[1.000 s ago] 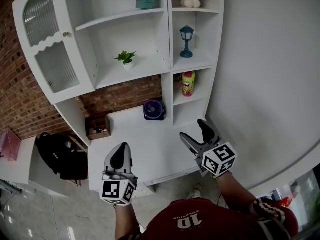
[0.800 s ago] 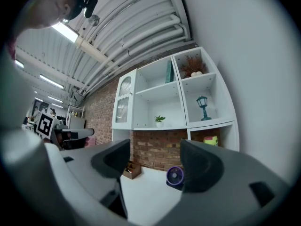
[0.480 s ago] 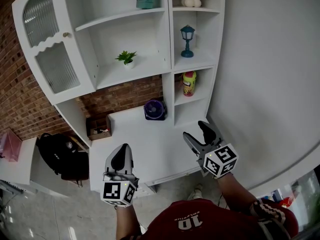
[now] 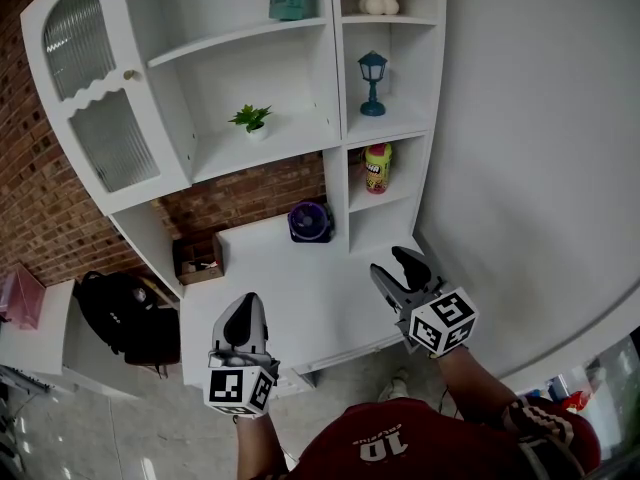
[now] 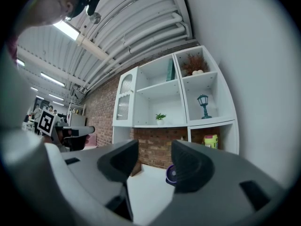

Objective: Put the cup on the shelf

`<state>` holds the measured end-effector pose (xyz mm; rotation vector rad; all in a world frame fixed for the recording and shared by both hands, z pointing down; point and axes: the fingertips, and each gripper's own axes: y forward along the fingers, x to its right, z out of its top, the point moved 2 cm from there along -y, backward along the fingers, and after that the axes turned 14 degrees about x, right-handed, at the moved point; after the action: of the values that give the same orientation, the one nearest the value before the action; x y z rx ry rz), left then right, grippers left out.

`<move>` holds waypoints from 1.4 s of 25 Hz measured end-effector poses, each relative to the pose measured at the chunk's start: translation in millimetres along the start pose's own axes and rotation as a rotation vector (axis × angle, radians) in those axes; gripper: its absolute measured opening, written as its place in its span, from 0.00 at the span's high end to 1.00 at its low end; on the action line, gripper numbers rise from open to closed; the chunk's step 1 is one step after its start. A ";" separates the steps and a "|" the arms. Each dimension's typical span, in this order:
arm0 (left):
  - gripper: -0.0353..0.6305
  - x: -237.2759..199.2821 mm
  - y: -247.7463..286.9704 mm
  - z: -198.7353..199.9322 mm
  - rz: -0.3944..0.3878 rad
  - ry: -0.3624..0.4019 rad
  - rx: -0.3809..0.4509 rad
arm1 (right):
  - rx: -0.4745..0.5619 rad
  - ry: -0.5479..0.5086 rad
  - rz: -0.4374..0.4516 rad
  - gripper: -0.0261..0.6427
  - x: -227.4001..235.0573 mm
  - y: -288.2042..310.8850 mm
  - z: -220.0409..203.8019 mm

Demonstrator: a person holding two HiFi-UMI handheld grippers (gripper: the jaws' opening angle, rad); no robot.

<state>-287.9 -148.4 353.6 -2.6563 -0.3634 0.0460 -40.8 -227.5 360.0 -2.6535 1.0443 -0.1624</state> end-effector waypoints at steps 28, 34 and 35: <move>0.95 6.2 3.0 0.0 -0.008 -0.002 0.000 | 0.014 -0.005 -0.014 0.84 4.0 -5.9 0.1; 0.95 6.7 3.5 0.2 -0.012 -0.007 -0.002 | 0.013 -0.015 -0.025 0.87 4.0 -6.6 0.4; 0.95 7.4 3.6 0.1 -0.012 -0.009 -0.003 | 0.012 -0.017 -0.026 0.87 4.1 -7.0 -0.2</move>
<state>-279.9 -149.6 352.1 -2.6569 -0.3831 0.0533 -33.3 -225.5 362.3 -2.6537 1.0006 -0.1504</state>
